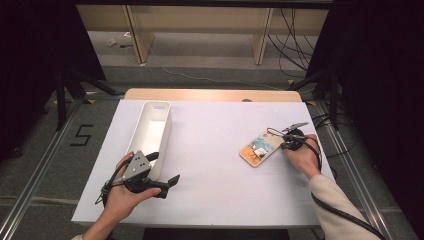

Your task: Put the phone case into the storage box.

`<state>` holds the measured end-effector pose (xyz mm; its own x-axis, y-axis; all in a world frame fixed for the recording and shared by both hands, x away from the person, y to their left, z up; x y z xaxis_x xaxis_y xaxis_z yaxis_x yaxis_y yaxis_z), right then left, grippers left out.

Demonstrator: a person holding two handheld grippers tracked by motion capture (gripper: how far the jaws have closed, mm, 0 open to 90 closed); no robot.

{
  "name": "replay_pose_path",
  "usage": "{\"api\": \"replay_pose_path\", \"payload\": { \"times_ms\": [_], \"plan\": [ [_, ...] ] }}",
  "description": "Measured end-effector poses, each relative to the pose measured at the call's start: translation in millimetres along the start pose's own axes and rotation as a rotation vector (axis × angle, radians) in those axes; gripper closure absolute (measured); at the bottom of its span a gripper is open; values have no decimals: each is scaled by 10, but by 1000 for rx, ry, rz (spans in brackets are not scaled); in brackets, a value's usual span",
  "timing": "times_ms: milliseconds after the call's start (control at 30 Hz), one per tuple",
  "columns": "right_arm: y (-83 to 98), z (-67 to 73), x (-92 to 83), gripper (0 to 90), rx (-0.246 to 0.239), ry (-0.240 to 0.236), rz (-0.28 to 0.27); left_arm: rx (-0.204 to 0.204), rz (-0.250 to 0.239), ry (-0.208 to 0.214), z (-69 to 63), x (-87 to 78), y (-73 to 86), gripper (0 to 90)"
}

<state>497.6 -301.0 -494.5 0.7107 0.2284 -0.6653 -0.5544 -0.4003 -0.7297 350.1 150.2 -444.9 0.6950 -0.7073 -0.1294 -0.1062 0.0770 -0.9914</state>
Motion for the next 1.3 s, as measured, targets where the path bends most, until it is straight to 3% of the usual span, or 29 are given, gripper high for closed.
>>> {"api": "replay_pose_path", "payload": {
  "times_ms": [200,333,467,633,767,900,1133,1167,1300],
  "plan": [
    [-70,26,70,900,4,1,-17,2,-1,4,-7,-1,-2,0],
    [-141,81,-8,900,-2,-4,-54,3,-1,6,-11,3,-3,0],
    [-322,412,-80,900,-41,-93,-114,4,-1,9,-21,13,-3,0],
    [-490,844,-34,900,-115,-170,-133,5,0,10,-24,7,-2,0],
    [-536,1025,46,900,-129,-202,-126,4,0,12,-25,2,0,0],
    [-539,1045,93,900,-113,-210,-124,5,-1,14,-27,-1,0,0],
    [-586,922,116,900,-61,-187,-132,3,2,15,-34,10,2,0],
    [-602,872,136,900,-29,-183,-127,2,3,15,-34,12,4,0],
    [-629,847,177,900,-11,-198,-133,1,2,16,-34,10,3,0]
  ]
}}
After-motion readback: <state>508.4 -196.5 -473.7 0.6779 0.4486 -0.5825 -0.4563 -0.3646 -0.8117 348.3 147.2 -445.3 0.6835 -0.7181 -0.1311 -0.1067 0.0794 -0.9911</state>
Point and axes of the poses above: each handheld gripper's, and its own axes: x roughly forward along the jaws, y roughly out of its underside, z roughly to its left, the point moved 3 cm from there along x, roughly forward along the jaws, and after that the axes turned 14 degrees about -z, right-handed, at the moved point
